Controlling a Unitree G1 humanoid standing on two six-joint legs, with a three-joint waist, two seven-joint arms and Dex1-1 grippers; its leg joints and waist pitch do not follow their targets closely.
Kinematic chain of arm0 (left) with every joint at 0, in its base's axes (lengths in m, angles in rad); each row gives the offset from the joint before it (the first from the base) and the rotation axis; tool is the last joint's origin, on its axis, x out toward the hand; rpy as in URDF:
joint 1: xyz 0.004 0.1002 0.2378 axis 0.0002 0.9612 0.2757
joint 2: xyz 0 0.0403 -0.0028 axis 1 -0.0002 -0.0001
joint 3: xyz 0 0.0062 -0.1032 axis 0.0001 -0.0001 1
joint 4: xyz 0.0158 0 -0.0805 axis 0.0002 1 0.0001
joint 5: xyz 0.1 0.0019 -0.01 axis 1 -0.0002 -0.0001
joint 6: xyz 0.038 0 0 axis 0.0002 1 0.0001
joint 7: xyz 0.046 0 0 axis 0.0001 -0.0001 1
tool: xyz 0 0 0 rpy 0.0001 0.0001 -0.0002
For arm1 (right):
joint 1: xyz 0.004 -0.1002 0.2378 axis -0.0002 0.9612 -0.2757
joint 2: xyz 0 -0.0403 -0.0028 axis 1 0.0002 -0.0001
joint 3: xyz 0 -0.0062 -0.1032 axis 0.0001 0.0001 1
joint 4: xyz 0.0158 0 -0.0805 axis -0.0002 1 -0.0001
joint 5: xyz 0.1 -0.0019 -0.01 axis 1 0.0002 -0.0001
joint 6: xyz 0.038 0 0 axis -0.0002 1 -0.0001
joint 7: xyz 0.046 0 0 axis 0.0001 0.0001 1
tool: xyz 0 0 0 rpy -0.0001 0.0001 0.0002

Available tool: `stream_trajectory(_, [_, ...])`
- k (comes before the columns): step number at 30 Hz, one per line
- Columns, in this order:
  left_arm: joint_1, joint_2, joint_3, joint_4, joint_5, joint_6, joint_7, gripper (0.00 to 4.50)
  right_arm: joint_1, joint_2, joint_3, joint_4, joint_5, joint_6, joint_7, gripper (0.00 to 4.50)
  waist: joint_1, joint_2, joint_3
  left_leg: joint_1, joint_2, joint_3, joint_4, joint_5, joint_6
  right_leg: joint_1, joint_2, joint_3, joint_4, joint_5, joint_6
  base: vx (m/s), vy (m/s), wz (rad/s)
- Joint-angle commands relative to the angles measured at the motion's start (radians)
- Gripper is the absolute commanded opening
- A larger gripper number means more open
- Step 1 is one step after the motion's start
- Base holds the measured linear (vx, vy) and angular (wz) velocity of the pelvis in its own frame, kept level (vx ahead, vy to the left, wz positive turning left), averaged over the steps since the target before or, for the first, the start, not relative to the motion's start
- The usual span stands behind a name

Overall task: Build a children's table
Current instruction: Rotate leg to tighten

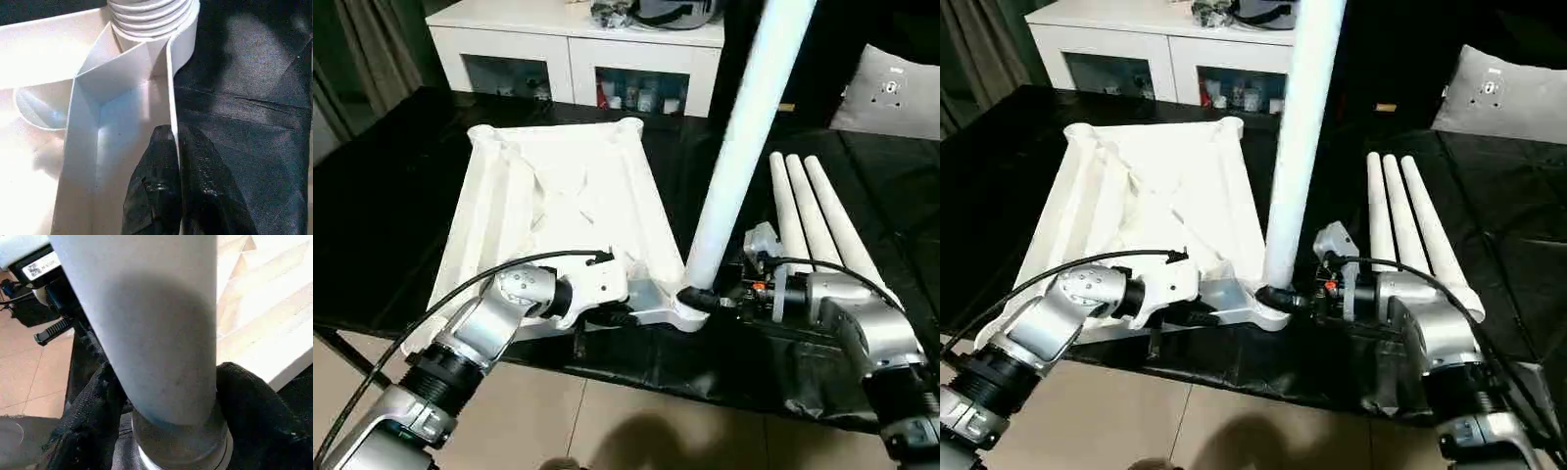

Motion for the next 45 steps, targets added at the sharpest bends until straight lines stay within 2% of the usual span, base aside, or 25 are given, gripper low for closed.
stream_trajectory(1, [0.030,0.017,-0.061,0.022,0.031,0.010,-0.034,0.00,-0.003,-0.005,0.013,0.011,0.000,0.007,0.027,2.78,0.002,-0.005,-0.061,0.007,0.055,-0.017,-0.059,-0.145,0.050,0.051,-0.089,0.048,-0.067,-0.136,-0.202,0.000,0.000,0.00])
stream_trajectory(3, [0.032,0.017,-0.060,0.023,0.031,0.010,-0.036,0.00,-0.001,-0.005,0.015,0.012,0.000,0.010,0.032,2.49,0.002,-0.004,-0.061,0.007,0.056,-0.016,-0.059,-0.148,0.050,0.050,-0.088,0.048,-0.068,-0.134,-0.204,0.000,0.000,0.00])
stream_trajectory(6, [0.031,0.016,-0.059,0.029,0.031,0.007,-0.039,0.00,0.010,-0.001,0.020,0.009,-0.001,0.009,0.032,2.40,0.002,-0.005,-0.060,0.006,0.054,-0.017,-0.060,-0.152,0.049,0.052,-0.088,0.047,-0.068,-0.140,-0.202,0.000,0.000,0.00])
stream_trajectory(10, [0.031,0.015,-0.060,0.035,0.032,0.004,-0.040,0.00,0.039,0.007,0.026,-0.019,0.003,0.018,0.021,2.15,0.002,0.005,-0.061,0.008,0.056,-0.018,-0.061,-0.161,0.042,0.051,-0.088,0.048,-0.071,-0.151,-0.197,0.000,0.000,0.00])
stream_trajectory(13, [0.031,0.013,-0.058,0.036,0.032,0.003,-0.041,0.00,0.058,0.014,0.028,-0.033,0.002,0.018,0.011,2.08,0.002,0.003,-0.062,0.008,0.056,-0.018,-0.062,-0.168,0.042,0.052,-0.087,0.048,-0.071,-0.149,-0.194,0.000,0.000,0.00])
stream_trajectory(15, [0.032,0.011,-0.057,0.036,0.031,0.004,-0.042,0.00,0.076,0.021,0.032,-0.044,0.000,0.017,0.001,2.07,0.002,0.006,-0.060,0.010,0.055,-0.019,-0.064,-0.191,0.037,0.051,-0.088,0.048,-0.076,-0.185,-0.189,0.000,0.000,0.00])
stream_trajectory(16, [0.034,0.011,-0.055,0.035,0.030,0.005,-0.041,0.00,0.097,0.030,0.035,-0.061,-0.003,0.016,-0.017,2.07,0.003,0.017,-0.059,0.011,0.057,-0.020,-0.067,-0.212,0.030,0.048,-0.089,0.048,-0.082,-0.211,-0.183,0.000,0.000,0.00])
stream_trajectory(18, [0.035,0.009,-0.054,0.036,0.030,0.007,-0.039,0.00,0.115,0.038,0.038,-0.078,-0.006,0.015,-0.034,2.06,0.001,0.012,-0.056,0.012,0.057,-0.022,-0.071,-0.230,0.026,0.050,-0.089,0.048,-0.084,-0.236,-0.175,0.000,0.000,0.00])
stream_trajectory(21, [0.037,0.004,-0.051,0.037,0.029,0.012,-0.036,0.00,0.134,0.048,0.040,-0.098,-0.012,0.015,-0.054,2.05,-0.004,0.017,-0.048,0.022,0.056,-0.025,-0.080,-0.308,0.009,0.048,-0.091,0.050,-0.099,-0.369,-0.145,0.000,0.000,0.00])
stream_trajectory(25, [0.039,-0.010,-0.042,0.038,0.024,0.035,-0.019,0.00,0.148,0.071,0.032,-0.099,-0.027,0.015,-0.115,2.03,-0.008,0.019,-0.051,0.024,0.056,-0.026,-0.084,-0.307,0.004,0.047,-0.092,0.053,-0.100,-0.381,-0.138,0.000,0.000,0.00])
stream_trajectory(26, [0.039,-0.033,-0.025,0.042,0.012,0.062,0.006,0.00,0.140,0.101,0.022,-0.070,-0.058,0.006,-0.200,2.03,-0.009,0.019,-0.050,0.023,0.056,-0.026,-0.085,-0.308,0.003,0.046,-0.092,0.053,-0.100,-0.385,-0.138,0.000,0.000,0.00])
stream_trajectory(29, [0.038,-0.050,-0.013,0.044,0.004,0.084,0.027,0.00,0.130,0.122,0.015,-0.049,-0.082,0.000,-0.265,2.01,-0.024,0.020,-0.042,0.026,0.049,-0.031,-0.089,-0.365,-0.014,0.043,-0.096,0.048,-0.115,-0.538,-0.098,0.000,0.000,0.00])
stream_trajectory(30, [0.038,-0.053,-0.010,0.044,0.002,0.088,0.031,0.00,0.129,0.126,0.013,-0.045,-0.087,-0.001,-0.278,2.01,-0.024,0.020,-0.042,0.026,0.049,-0.031,-0.089,-0.365,-0.014,0.043,-0.096,0.048,-0.115,-0.538,-0.098,0.000,0.000,0.00])
stream_trajectory(31, [0.023,-0.148,0.043,0.054,-0.027,0.177,0.138,0.00,0.073,0.216,-0.028,0.036,-0.133,0.025,-0.514,2.00,-0.040,0.016,-0.037,0.034,0.045,-0.030,-0.087,-0.394,-0.022,0.030,-0.094,0.045,-0.125,-0.597,-0.085,0.000,0.000,0.00])
stream_trajectory(34, [0.009,-0.222,0.078,0.064,-0.045,0.233,0.221,0.00,0.028,0.276,-0.062,0.098,-0.144,0.048,-0.656,1.98,-0.062,0.016,-0.037,0.032,0.039,-0.040,-0.089,-0.428,-0.040,0.038,-0.097,0.032,-0.131,-0.649,-0.055,0.000,0.000,0.00])
stream_trajectory(35, [-0.006,-0.280,0.103,0.078,-0.054,0.267,0.287,0.00,-0.010,0.316,-0.090,0.152,-0.138,0.061,-0.742,1.98,-0.077,0.015,-0.036,0.034,0.038,-0.040,-0.089,-0.455,-0.035,0.033,-0.094,0.026,-0.136,-0.658,-0.044,0.000,0.000,0.00])
stream_trajectory(36, [-0.014,-0.307,0.113,0.084,-0.057,0.279,0.316,0.00,-0.027,0.330,-0.095,0.178,-0.142,0.061,-0.777,1.98,-0.077,0.015,-0.036,0.034,0.038,-0.040,-0.089,-0.455,-0.035,0.033,-0.094,0.026,-0.136,-0.658,-0.044,0.000,0.000,0.00])
stream_trajectory(37, [-0.028,-0.358,0.130,0.098,-0.062,0.296,0.373,0.00,-0.056,0.356,-0.098,0.225,-0.152,0.062,-0.837,1.98,-0.088,0.010,-0.034,0.049,0.030,-0.039,-0.081,-0.485,-0.031,0.020,-0.093,0.016,-0.150,-0.687,-0.035,0.000,0.000,0.00])
stream_trajectory(38, [-0.029,-0.364,0.132,0.100,-0.063,0.297,0.379,0.00,-0.060,0.359,-0.098,0.230,-0.154,0.063,-0.843,1.98,-0.092,0.005,-0.034,0.050,0.030,-0.037,-0.079,-0.487,-0.026,0.019,-0.094,0.014,-0.155,-0.695,-0.031,0.000,0.000,0.00])
stream_trajectory(39, [-0.033,-0.376,0.136,0.103,-0.061,0.299,0.392,0.00,-0.066,0.365,-0.097,0.240,-0.159,0.061,-0.855,1.98,-0.093,0.014,-0.036,0.046,0.032,-0.041,-0.084,-0.485,-0.016,0.030,-0.097,0.007,-0.159,-0.675,-0.024,0.000,0.000,0.00])
stream_trajectory(40, [-0.036,-0.388,0.139,0.107,-0.060,0.302,0.406,0.00,-0.072,0.371,-0.096,0.251,-0.164,0.059,-0.867,1.98,-0.096,0.016,-0.037,0.039,0.037,-0.042,-0.091,-0.484,-0.013,0.036,-0.095,0.005,-0.156,-0.643,-0.025,0.000,0.000,0.00])
stream_trajectory(41, [-0.041,-0.402,0.134,0.115,-0.050,0.293,0.423,0.00,-0.080,0.384,-0.099,0.267,-0.168,0.060,-0.887,1.98,-0.098,0.008,-0.041,0.028,0.049,-0.047,-0.106,-0.476,-0.011,0.050,-0.097,0.004,-0.150,-0.536,-0.039,0.000,0.000,0.00])
stream_trajectory(42, [-0.041,-0.402,0.134,0.115,-0.050,0.293,0.423,0.00,-0.080,0.384,-0.099,0.267,-0.168,0.060,-0.887,1.98,-0.098,0.008,-0.041,0.028,0.049,-0.047,-0.106,-0.476,-0.011,0.050,-0.097,0.004,-0.150,-0.536,-0.039,0.000,0.000,0.00])
stream_trajectory(43, [-0.042,-0.396,0.120,0.122,-0.029,0.275,0.424,0.00,-0.081,0.391,-0.096,0.271,-0.175,0.059,-0.892,1.98,-0.096,0.003,-0.039,0.033,0.048,-0.042,-0.105,-0.473,-0.013,0.042,-0.100,0.012,-0.147,-0.504,-0.060,0.000,0.000,0.00])
stream_trajectory(45, [-0.043,-0.382,0.115,0.131,-0.007,0.262,0.430,0.00,-0.080,0.397,-0.103,0.274,-0.178,0.052,-0.895,2.54,-0.092,0.007,-0.038,0.034,0.047,-0.041,-0.105,-0.459,-0.013,0.041,-0.105,0.018,-0.145,-0.508,-0.069,0.000,0.000,0.00])
